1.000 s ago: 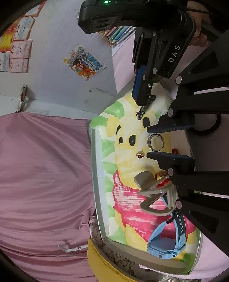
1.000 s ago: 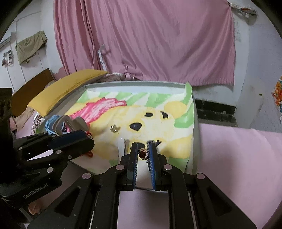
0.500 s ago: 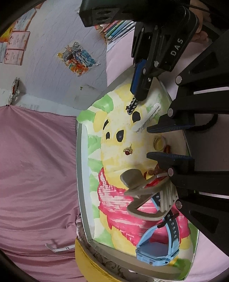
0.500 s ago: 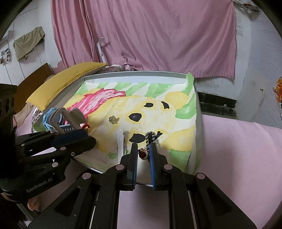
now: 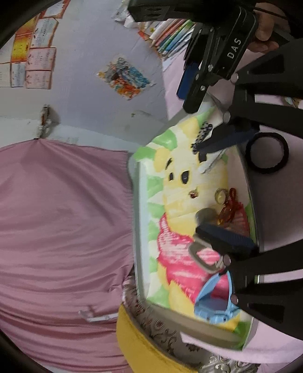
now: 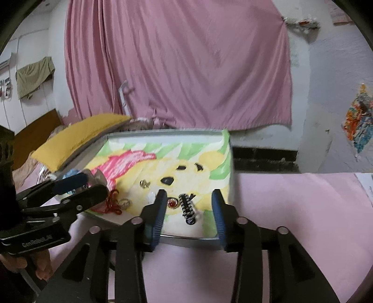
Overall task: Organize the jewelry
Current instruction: 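Carry both rings into the tray and open both grippers to release them, then move both grippers back toward the hair ties on the bed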
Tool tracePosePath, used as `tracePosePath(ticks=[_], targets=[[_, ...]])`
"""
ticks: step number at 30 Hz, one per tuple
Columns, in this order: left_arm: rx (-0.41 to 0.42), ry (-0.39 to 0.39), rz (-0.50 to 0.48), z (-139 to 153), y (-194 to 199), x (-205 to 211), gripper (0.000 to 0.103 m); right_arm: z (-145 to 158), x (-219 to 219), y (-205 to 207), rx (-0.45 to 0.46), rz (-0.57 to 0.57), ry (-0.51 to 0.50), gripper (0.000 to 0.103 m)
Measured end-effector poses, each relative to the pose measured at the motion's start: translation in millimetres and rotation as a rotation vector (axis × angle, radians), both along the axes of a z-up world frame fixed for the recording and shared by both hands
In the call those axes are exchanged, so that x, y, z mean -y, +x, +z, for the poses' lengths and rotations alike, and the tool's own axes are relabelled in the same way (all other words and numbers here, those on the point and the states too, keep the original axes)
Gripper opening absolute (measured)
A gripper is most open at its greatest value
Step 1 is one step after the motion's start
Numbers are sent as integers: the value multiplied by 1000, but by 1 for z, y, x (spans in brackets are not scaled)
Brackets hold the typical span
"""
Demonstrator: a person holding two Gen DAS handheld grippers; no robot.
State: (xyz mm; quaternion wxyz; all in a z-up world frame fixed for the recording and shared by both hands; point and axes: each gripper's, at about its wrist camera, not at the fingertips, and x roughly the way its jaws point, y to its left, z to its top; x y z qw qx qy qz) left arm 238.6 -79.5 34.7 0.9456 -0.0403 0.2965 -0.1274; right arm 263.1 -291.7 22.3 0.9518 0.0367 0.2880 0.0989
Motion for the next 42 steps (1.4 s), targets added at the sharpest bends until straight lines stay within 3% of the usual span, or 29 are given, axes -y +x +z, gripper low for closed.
tracePosePath(ticks=[6,8,17,34,42], targets=[[88,-21,75,12,-21,-13,85,11,2,-22,95,-25,15,63],[105,-46,98,14,-28,-21,96,15,2,-29,123,-27,17,73],[176,-51,154,23,-58,-34,102,27,-2,-63,255,-2,13,99],[238,-75,157,24,-108,-46,102,31,5,-117,346,1,-23,100],[197,-54,148,17,-118,-49,102,23,9,-122,265,36,-55,100]])
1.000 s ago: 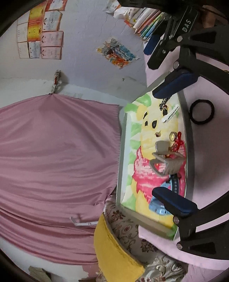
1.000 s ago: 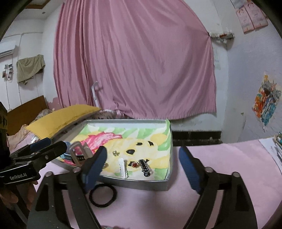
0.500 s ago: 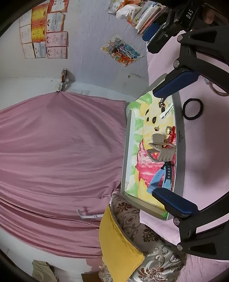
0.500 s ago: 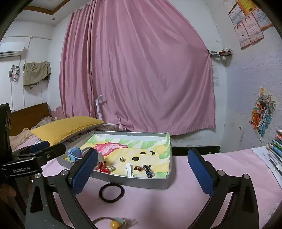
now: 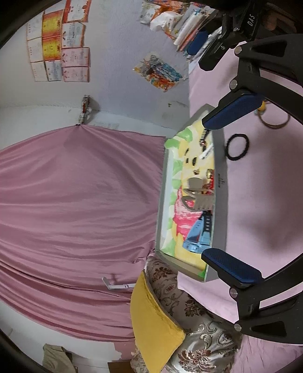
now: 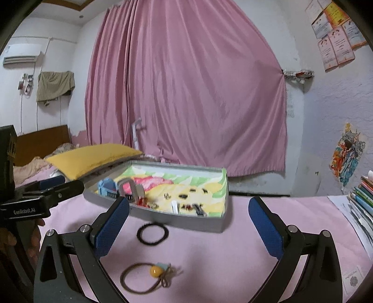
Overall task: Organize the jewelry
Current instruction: 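Move both grippers back toward the hair ties on the bed, then grasp the black hair tie with the left gripper while the right grasps the beaded brown hair tie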
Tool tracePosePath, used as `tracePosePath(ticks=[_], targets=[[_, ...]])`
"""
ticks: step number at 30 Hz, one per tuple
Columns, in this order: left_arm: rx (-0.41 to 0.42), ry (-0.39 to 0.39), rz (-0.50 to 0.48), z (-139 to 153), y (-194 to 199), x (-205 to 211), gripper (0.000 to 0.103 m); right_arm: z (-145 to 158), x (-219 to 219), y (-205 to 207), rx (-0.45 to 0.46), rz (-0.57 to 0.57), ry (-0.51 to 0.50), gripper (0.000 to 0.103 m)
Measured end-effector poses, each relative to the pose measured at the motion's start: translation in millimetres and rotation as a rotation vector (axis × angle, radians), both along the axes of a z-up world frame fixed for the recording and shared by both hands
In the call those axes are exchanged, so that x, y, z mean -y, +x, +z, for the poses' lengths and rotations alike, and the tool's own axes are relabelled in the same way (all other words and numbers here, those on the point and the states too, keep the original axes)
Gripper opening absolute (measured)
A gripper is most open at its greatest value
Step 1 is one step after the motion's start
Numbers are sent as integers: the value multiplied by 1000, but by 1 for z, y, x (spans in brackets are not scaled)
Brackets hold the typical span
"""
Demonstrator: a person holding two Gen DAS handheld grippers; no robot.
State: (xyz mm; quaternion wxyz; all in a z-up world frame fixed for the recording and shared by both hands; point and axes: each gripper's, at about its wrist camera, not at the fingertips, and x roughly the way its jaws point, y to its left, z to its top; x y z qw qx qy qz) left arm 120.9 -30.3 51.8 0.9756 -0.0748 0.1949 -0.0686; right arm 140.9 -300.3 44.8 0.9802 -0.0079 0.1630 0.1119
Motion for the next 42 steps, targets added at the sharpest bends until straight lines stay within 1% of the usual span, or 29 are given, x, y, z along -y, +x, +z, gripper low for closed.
tracePosePath(ticks=[3,7,10,13,16,18,19,21,22,23,26,28,32,36,37,38,40,41,42], targets=[[-51,12,-28,-6,2,0,102,-8,4,5,-77,24,-11,100],[-142,-6,-88,-16,12,0,102,-18,5,9,-168,67,-29,100],[-189,-15,-123,-21,18,3,102,-28,2,12,-241,108,-56,100],[-243,-26,-159,-28,25,6,102,-38,-2,11,-290,118,-96,100],[-278,-52,-182,-33,30,7,102,-46,-6,11,-333,137,-127,100],[-296,-63,-191,-36,33,8,100,-50,-9,14,-358,145,-150,98],[-303,-64,-194,-37,34,9,98,-52,-10,16,-377,153,-161,95],[-317,-57,-195,-39,37,11,94,-56,-13,21,-413,156,-177,93],[-323,-54,-196,-40,39,13,93,-58,-14,23,-426,163,-183,88],[-337,-50,-198,-42,41,14,90,-60,-16,25,-439,170,-188,81],[-375,-41,-213,-46,46,19,82,-64,-19,30,-468,184,-203,71],[-392,-37,-222,-48,50,23,79,-65,-22,33,-480,196,-210,66],[-406,-23,-239,-50,57,32,73,-67,-25,39,-500,227,-214,59],[-428,-11,-240,-51,66,40,70,-66,-27,43,-497,248,-228,57],[-436,-8,-237,-52,69,42,68,-66,-27,45,-508,263,-220,55],[-448,-5,-233,-53,73,45,65,-66,-27,47,-514,275,-213,49],[-463,3,-228,-55,79,48,61,-65,-28,50,-524,293,-212,44],[-471,13,-226,-56,82,51,58,-65,-28,51,-522,294,-220,40],[-475,18,-226,-57,84,53,56,-64,-28,52,-520,296,-228,38]])
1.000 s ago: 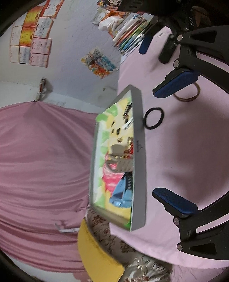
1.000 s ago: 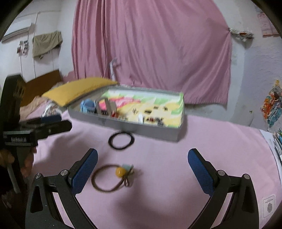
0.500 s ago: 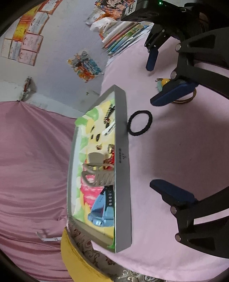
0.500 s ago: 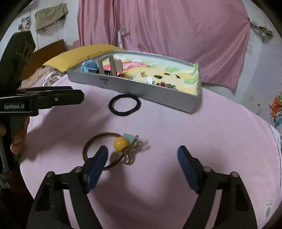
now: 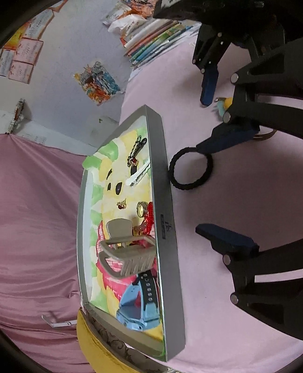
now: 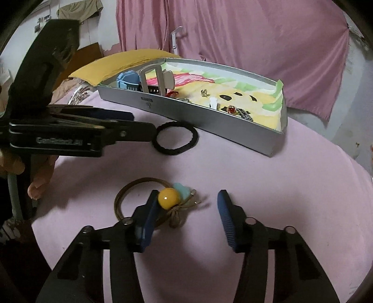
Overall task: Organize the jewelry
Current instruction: 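Grasp the black hair tie with the left gripper while the right grasps the beaded brown hair tie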
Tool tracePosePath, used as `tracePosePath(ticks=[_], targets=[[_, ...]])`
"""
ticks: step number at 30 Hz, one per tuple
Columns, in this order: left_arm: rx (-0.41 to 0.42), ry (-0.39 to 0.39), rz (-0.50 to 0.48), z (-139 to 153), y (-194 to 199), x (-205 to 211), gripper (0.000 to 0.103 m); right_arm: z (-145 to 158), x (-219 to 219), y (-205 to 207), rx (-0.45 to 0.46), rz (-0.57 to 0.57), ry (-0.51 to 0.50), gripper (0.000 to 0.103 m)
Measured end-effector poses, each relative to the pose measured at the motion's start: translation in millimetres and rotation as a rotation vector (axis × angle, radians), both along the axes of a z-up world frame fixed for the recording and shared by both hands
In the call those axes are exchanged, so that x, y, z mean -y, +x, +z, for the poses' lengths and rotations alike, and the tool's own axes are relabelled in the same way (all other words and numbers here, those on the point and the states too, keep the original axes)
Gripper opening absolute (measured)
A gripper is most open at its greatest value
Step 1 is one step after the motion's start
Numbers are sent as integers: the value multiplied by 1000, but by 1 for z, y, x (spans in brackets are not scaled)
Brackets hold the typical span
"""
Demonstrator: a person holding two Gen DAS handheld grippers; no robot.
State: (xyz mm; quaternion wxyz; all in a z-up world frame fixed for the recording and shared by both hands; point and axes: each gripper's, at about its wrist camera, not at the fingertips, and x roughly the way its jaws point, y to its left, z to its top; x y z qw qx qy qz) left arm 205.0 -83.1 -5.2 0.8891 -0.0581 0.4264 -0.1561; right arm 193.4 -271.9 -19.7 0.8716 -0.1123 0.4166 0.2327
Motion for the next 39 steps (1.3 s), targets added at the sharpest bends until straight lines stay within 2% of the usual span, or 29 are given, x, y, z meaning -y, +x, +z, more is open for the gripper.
tracePosePath(ticks=[2,3,5,10,18,25,39], targets=[[-14,9,-5,-2,5,4,51,0,1,5,-1,-4,-4,30],[-19,13,-8,-3,6,6,50,1,3,7,1,-10,-7,29],[-28,24,-16,-5,10,11,46,0,6,11,4,-20,-7,28],[-32,43,1,-5,16,18,46,0,16,18,9,-61,-1,26],[-26,84,-1,-5,20,29,33,-1,21,21,5,-83,7,26],[-19,127,12,-7,21,28,7,-1,22,22,1,-90,12,26],[1,92,-34,-6,-3,23,5,-1,21,17,11,-99,12,24]])
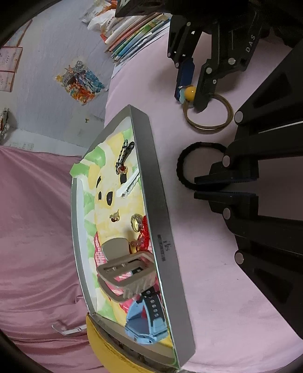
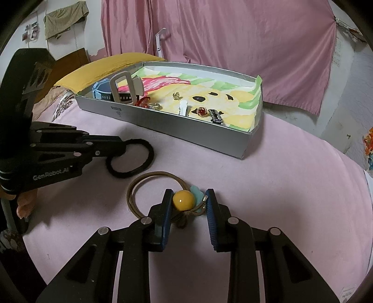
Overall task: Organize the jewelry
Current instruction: 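Grasp the black hair tie with the left gripper while the right grasps the beaded brown hair tie, then carry both hair ties into the tray and open both grippers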
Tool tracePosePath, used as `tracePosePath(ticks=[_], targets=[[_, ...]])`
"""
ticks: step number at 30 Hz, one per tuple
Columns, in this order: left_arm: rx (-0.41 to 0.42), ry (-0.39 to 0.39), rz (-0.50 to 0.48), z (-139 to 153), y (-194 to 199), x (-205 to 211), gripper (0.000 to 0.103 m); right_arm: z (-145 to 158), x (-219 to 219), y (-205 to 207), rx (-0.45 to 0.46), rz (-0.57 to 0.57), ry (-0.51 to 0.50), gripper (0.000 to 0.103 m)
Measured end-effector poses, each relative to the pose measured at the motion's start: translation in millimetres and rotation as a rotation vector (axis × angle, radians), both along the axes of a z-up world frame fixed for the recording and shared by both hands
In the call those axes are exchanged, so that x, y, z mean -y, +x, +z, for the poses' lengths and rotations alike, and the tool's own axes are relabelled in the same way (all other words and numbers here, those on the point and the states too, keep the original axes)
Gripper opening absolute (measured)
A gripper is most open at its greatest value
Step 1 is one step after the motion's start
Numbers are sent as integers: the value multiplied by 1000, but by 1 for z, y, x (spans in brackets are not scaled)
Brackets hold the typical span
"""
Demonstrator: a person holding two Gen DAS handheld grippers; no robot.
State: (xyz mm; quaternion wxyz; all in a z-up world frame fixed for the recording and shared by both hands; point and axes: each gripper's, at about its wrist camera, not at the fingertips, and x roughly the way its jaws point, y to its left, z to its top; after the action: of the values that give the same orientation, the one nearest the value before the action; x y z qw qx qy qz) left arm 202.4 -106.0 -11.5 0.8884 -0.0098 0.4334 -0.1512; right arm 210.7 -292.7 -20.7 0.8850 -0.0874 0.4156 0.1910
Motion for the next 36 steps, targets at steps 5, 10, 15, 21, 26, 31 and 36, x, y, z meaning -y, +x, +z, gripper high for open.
tracePosePath(ticks=[5,10,15,21,26,31,36], targets=[[70,-20,27,11,-10,-7,5,8,-4,-8,44,-20,23,24],[157,-30,61,28,-18,-15,5,29,-10,-15,147,-28,48,24],[246,-35,115,45,-20,-24,5,47,-11,-19,254,-57,79,24],[394,-61,178,65,-26,-31,5,67,-12,-22,374,-107,140,24],[496,-72,218,78,-27,-32,5,83,-12,-22,466,-139,197,24],[561,-89,248,82,-24,-34,5,93,-10,-18,547,-181,219,24],[639,-122,271,79,-19,-37,5,96,-11,-10,607,-213,228,24]])
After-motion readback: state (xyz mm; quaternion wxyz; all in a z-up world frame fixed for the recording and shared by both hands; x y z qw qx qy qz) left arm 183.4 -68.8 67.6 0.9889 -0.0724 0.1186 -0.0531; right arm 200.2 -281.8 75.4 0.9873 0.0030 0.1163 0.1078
